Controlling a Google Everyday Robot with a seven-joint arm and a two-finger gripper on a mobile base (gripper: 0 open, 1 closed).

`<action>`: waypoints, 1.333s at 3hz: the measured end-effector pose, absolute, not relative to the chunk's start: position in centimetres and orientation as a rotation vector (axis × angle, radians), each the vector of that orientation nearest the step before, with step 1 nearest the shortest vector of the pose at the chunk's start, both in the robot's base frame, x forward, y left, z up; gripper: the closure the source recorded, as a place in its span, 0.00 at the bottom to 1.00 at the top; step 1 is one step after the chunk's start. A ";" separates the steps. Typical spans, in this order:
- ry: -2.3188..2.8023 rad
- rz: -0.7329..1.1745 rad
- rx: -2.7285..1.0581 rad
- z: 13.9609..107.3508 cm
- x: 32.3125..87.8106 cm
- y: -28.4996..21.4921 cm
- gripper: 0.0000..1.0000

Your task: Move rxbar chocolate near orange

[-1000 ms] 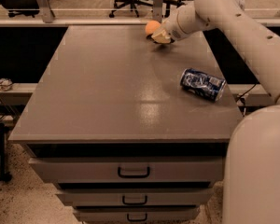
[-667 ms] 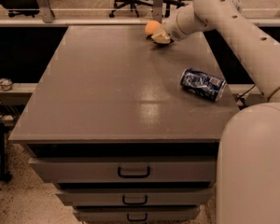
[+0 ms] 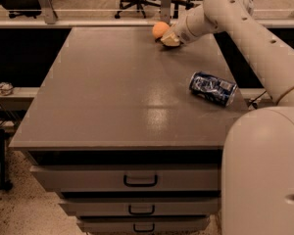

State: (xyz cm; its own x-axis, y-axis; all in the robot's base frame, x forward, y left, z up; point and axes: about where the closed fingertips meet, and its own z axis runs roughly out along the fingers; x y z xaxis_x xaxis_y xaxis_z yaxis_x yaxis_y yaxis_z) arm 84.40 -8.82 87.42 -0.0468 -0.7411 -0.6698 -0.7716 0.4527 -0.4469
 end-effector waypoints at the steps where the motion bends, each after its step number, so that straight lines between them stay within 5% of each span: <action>1: 1.794 0.042 -1.287 87.2 84.7 -9.0 0.36; 2: 1.794 0.048 -1.284 87.3 84.8 -9.0 0.13; 3: 1.792 0.055 -1.282 87.4 84.7 -8.9 0.00; 4: 1.779 0.060 -1.279 88.3 84.0 -8.4 0.00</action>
Offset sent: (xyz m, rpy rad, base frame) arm 0.0046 -0.0069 0.0060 0.0118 -0.0014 -0.0117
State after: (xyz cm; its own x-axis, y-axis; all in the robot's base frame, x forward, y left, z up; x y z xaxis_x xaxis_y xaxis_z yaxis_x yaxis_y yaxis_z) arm 84.04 -8.42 88.30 -0.0432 -0.7268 -0.6854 -0.7716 0.4601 -0.4392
